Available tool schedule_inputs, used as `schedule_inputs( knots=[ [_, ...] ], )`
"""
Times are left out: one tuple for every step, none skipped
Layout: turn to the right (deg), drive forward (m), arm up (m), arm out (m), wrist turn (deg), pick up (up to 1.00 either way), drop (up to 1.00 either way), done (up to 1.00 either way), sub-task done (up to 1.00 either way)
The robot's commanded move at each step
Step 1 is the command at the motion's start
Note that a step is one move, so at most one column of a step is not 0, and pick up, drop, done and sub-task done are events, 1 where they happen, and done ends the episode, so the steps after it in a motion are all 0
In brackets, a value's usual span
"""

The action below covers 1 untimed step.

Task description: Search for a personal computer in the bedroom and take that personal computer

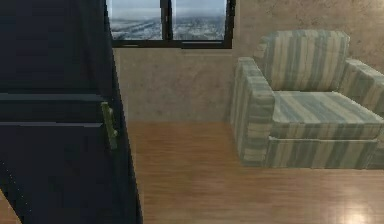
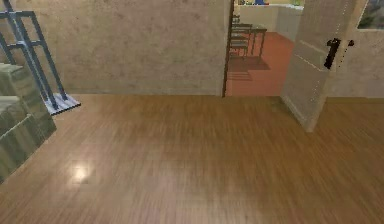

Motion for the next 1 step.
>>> schedule_inputs(
  knots=[
    [-45.0,0.0,0.0,0.0,0.0,0.0,0.0,0.0,0.0]
  ],
)
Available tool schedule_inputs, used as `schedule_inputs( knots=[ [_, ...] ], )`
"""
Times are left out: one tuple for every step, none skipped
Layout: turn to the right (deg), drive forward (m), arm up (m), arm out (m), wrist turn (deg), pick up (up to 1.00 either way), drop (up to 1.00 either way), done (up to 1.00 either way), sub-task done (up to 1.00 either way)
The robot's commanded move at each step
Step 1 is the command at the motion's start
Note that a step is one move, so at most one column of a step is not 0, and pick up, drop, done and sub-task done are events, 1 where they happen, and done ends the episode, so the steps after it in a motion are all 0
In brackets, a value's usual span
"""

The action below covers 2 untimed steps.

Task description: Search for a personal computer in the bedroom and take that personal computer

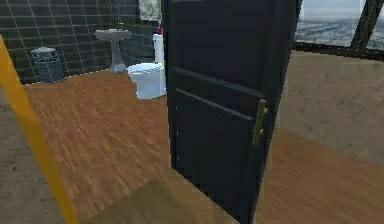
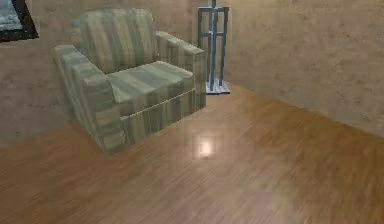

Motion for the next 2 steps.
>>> schedule_inputs(
  knots=[
    [-33.0,0.0,0.0,0.0,0.0,0.0,0.0,0.0,0.0],
    [0.0,0.6,0.0,0.0,0.0,0.0,0.0,0.0,0.0]
  ],
)
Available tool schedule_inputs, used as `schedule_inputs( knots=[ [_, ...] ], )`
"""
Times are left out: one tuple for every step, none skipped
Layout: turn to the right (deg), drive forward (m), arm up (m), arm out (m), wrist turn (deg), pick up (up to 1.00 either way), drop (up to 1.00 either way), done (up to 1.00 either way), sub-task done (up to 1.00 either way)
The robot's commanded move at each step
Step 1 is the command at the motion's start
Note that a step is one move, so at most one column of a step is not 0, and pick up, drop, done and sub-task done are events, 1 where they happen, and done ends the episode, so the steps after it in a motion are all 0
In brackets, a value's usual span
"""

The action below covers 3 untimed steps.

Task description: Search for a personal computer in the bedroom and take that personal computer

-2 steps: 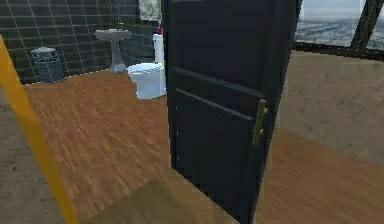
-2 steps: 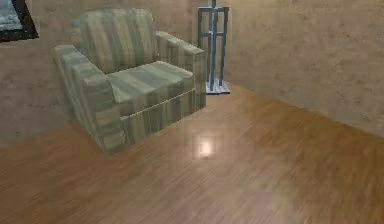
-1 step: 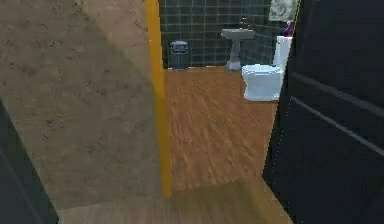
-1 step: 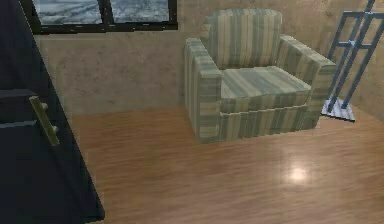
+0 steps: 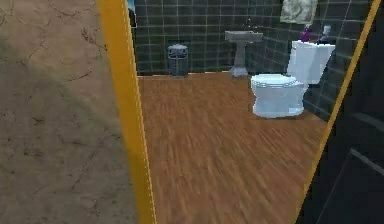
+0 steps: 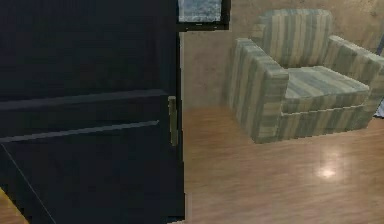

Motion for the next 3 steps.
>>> schedule_inputs(
  knots=[
    [18.0,0.0,0.0,0.0,0.0,0.0,0.0,0.0,0.0],
    [0.0,0.5,0.0,0.0,0.0,0.0,0.0,0.0,0.0],
    [-24.0,0.0,0.0,0.0,0.0,0.0,0.0,0.0,0.0]
  ],
)
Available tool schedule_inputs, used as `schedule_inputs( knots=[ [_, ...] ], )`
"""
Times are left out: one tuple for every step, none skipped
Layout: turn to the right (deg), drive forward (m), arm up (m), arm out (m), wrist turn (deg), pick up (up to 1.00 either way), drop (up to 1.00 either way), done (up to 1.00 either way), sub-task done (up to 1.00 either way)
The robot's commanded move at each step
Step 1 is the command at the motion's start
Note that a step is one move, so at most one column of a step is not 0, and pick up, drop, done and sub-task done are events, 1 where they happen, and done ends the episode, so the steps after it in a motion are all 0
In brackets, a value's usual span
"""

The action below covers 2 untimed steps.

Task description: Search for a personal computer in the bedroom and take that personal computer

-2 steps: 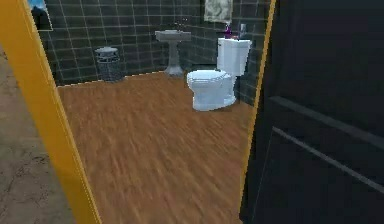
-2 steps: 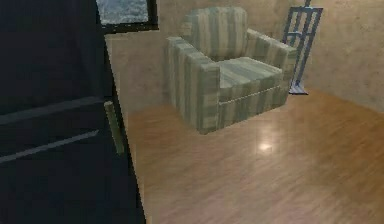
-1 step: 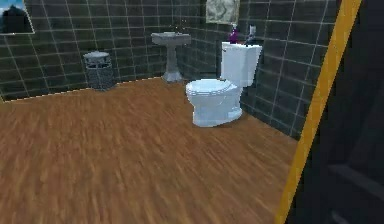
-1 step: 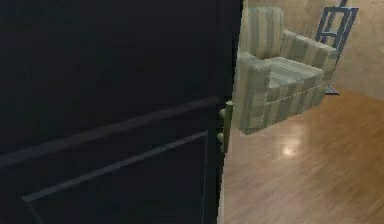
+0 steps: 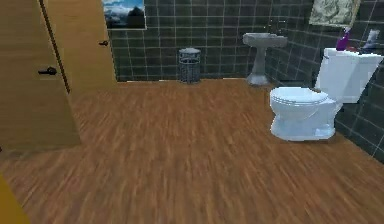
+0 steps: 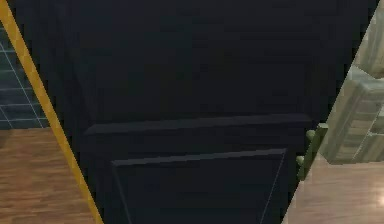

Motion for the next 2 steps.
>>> schedule_inputs(
  knots=[
    [0.0,0.3,0.0,0.0,0.0,0.0,0.0,0.0,0.0],
    [-24.0,0.0,0.0,0.0,0.0,0.0,0.0,0.0,0.0]
  ],
)
